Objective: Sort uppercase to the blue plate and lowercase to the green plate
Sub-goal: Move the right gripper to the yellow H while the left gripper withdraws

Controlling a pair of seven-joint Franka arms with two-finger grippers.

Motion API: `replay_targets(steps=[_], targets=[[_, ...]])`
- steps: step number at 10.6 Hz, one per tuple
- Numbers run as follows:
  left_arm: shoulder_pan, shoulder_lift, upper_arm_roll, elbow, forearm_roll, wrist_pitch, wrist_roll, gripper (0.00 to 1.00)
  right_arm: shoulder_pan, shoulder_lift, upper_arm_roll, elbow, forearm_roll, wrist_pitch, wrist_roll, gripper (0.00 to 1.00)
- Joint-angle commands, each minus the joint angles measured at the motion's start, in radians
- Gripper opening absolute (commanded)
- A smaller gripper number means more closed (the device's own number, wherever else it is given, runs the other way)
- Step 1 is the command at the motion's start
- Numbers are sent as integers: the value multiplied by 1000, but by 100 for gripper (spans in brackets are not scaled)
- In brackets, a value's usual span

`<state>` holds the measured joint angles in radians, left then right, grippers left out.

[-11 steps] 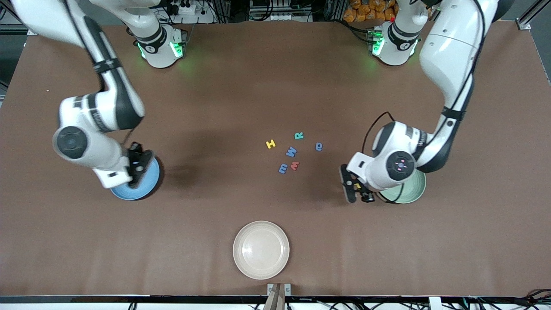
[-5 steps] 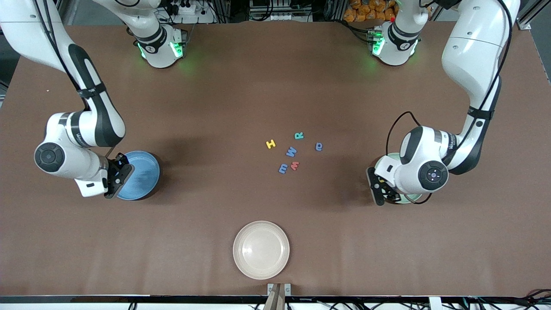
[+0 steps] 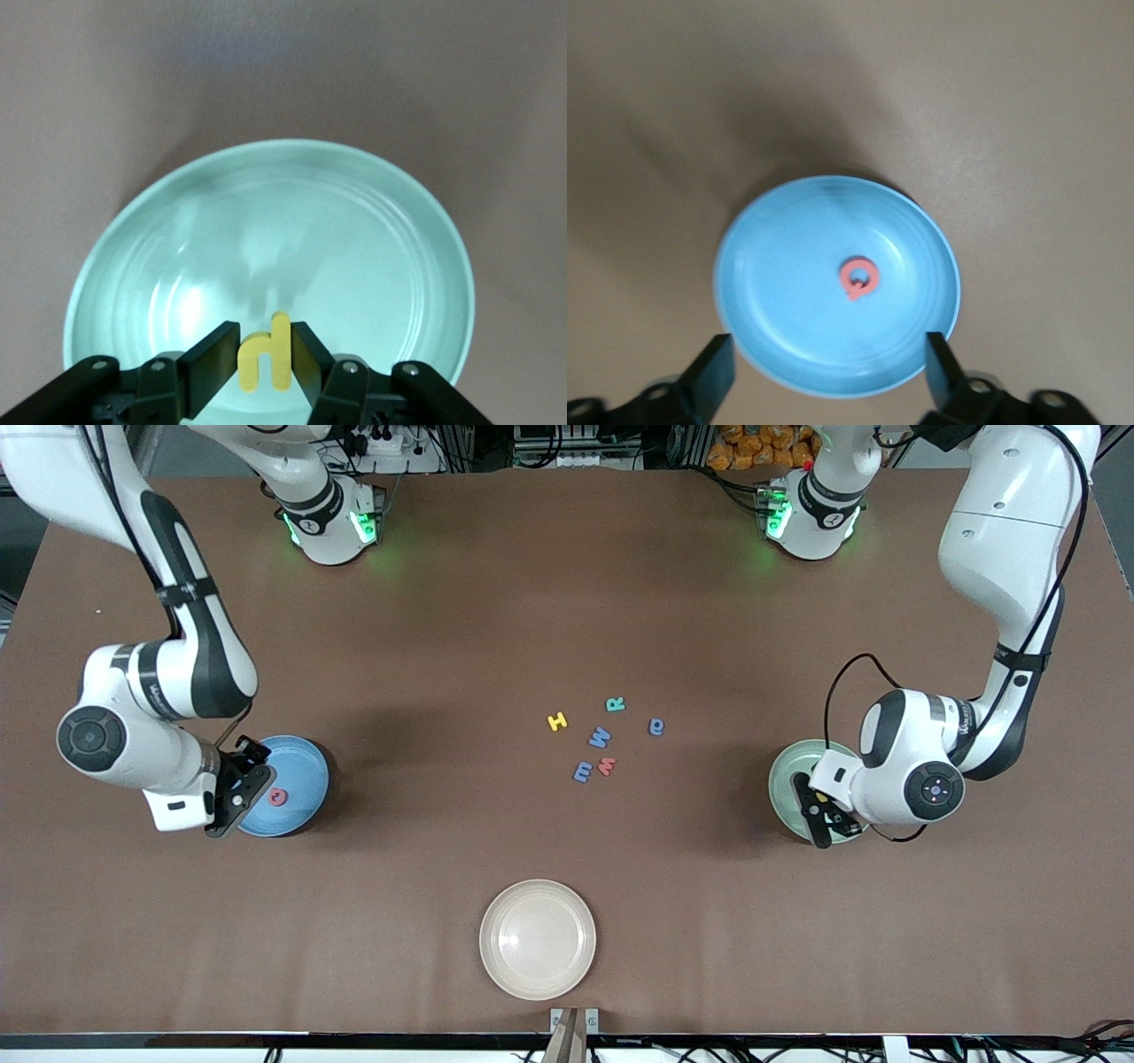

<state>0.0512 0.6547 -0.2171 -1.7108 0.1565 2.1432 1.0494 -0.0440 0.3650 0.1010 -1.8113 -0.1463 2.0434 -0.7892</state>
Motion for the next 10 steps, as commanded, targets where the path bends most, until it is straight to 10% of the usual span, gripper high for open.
replay_targets(steps=[1,4,10], targets=[[12,-40,-5,-58,25,33,12,9,88,-61,-11,52,-1,-110,99,100],[22,-58,-5,-49,21,24,-5,43,200,-103,-6,58,143,-115,328,100],[33,-130,27,94,9,-55,-61,91,496,-68,0,61,140,-83,888,100]])
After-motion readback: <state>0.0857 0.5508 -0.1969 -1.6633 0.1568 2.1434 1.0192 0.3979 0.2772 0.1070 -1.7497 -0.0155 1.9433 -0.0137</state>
